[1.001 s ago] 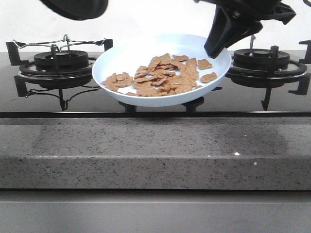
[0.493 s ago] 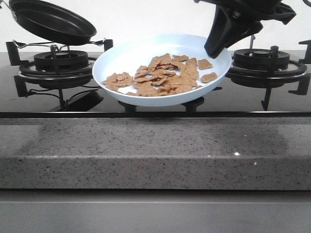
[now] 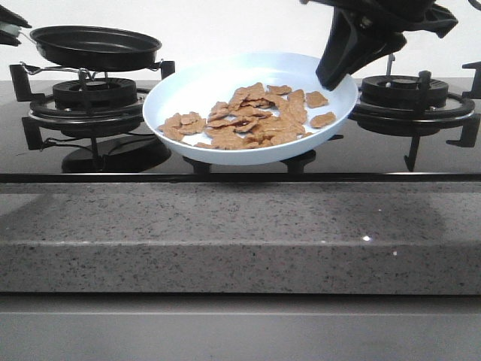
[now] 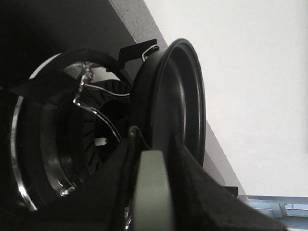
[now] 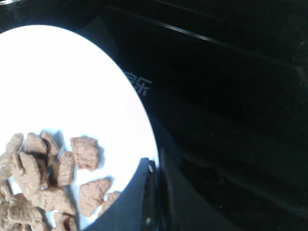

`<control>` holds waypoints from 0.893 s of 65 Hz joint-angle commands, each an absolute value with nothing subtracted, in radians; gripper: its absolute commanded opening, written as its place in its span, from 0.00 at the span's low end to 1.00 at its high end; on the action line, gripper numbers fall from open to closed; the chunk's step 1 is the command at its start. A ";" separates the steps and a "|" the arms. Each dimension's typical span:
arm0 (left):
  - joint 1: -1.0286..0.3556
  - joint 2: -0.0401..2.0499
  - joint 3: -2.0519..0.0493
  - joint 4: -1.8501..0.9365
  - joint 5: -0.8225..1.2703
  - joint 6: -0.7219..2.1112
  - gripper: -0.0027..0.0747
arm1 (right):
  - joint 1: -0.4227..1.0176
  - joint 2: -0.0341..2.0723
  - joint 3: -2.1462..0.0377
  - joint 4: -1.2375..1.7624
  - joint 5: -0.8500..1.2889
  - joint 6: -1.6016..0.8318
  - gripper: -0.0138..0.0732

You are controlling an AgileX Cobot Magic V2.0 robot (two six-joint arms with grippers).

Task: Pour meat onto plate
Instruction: 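Return the empty pan to its burner with the left gripper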

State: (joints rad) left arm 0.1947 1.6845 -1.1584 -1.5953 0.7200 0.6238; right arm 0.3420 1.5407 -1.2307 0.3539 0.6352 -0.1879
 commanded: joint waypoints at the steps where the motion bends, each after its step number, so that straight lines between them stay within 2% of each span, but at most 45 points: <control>1: 0.197 1.652 -1.191 -1.636 0.748 0.626 0.02 | 0.341 1.505 -1.258 0.374 0.576 -0.193 0.08; 9: 0.203 1.652 -1.191 -1.634 0.734 0.626 0.16 | 0.341 1.505 -1.258 0.374 0.576 -0.193 0.08; 19: 0.220 1.652 -1.191 -1.610 0.746 0.631 0.52 | 0.341 1.505 -1.258 0.374 0.576 -0.193 0.08; 26: 0.245 1.652 -1.191 -1.577 0.796 0.652 0.68 | 0.341 1.505 -1.258 0.374 0.576 -0.193 0.08; 38: 0.297 1.601 -1.191 -1.469 0.900 0.652 0.70 | 0.341 1.505 -1.258 0.374 0.576 -0.193 0.08; 58: 0.301 1.323 -1.191 -1.020 0.797 0.562 0.70 | 0.341 1.505 -1.258 0.374 0.576 -0.193 0.08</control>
State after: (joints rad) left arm 0.2994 1.4334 -1.1590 -1.1039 0.8285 0.6141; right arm 0.3420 1.5407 -1.2307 0.3539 0.6334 -0.1879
